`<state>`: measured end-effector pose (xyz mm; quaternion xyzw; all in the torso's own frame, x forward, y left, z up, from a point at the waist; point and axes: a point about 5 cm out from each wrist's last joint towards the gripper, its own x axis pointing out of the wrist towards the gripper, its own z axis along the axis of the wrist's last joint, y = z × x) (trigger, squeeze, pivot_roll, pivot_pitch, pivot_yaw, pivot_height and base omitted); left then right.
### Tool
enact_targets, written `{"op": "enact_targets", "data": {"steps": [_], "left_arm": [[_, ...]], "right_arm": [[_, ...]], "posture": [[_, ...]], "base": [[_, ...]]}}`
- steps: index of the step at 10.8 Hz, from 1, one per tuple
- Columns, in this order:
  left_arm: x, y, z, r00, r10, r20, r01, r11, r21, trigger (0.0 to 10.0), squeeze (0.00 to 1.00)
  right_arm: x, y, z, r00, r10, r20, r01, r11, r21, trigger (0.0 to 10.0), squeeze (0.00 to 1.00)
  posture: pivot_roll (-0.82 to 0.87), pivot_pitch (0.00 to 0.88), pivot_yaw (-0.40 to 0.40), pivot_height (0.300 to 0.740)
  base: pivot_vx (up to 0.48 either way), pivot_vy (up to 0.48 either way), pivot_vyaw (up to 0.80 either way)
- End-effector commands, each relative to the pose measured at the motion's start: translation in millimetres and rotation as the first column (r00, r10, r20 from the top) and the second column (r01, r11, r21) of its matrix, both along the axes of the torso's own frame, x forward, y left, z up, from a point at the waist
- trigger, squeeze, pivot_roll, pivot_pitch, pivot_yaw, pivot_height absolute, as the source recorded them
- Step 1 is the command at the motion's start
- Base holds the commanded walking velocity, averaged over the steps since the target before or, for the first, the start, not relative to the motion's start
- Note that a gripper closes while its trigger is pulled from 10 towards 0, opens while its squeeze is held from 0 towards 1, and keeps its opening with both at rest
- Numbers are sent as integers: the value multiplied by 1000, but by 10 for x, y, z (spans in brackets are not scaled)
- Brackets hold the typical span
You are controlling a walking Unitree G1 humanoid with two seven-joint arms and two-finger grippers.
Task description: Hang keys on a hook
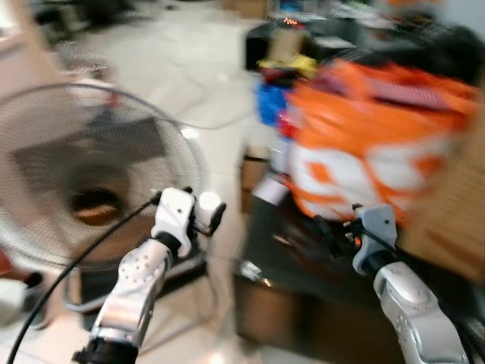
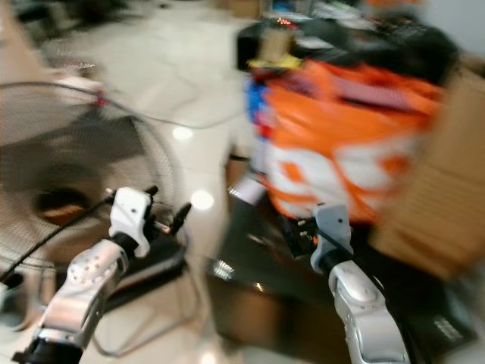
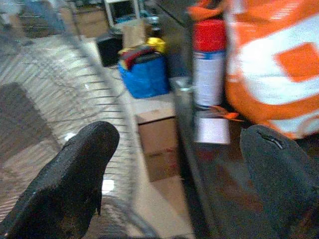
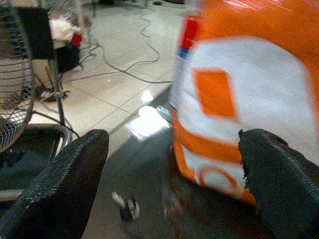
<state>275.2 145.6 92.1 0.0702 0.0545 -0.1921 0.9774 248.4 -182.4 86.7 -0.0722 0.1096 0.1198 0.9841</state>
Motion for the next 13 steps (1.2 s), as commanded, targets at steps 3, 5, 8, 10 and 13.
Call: {"op": "enact_targets", "data": {"steps": [3,5,8,10,13], "left_arm": [[17,82,-18,1000,16,-12,-16,999,33,10000,0],[18,115,-58,999,-21,-48,24,997,68,10000,0],[-13,107,-109,988,-118,-97,129,985,118,10000,0],[-68,130,-118,978,-169,-123,187,971,147,10000,0],[-200,318,-18,981,-143,-134,161,977,138,10000,0]], "right_arm": [[96,90,-38,999,36,-26,-37,998,-55,10000,851],[190,159,-139,996,47,-80,-52,997,-63,10000,0],[307,355,-406,976,101,-192,-106,994,-15,10000,0],[372,354,-525,975,44,-216,-50,998,-23,10000,0],[427,482,-627,974,5,-226,10,998,63,10000,0]], "posture": [[-71,0,10,740],[-73,0,12,740],[-64,0,0,740],[-55,0,-7,740],[-20,0,-14,740]], "base": [[0,0,0],[0,0,0],[0,0,0],[0,0,0],[0,0,0]]}}
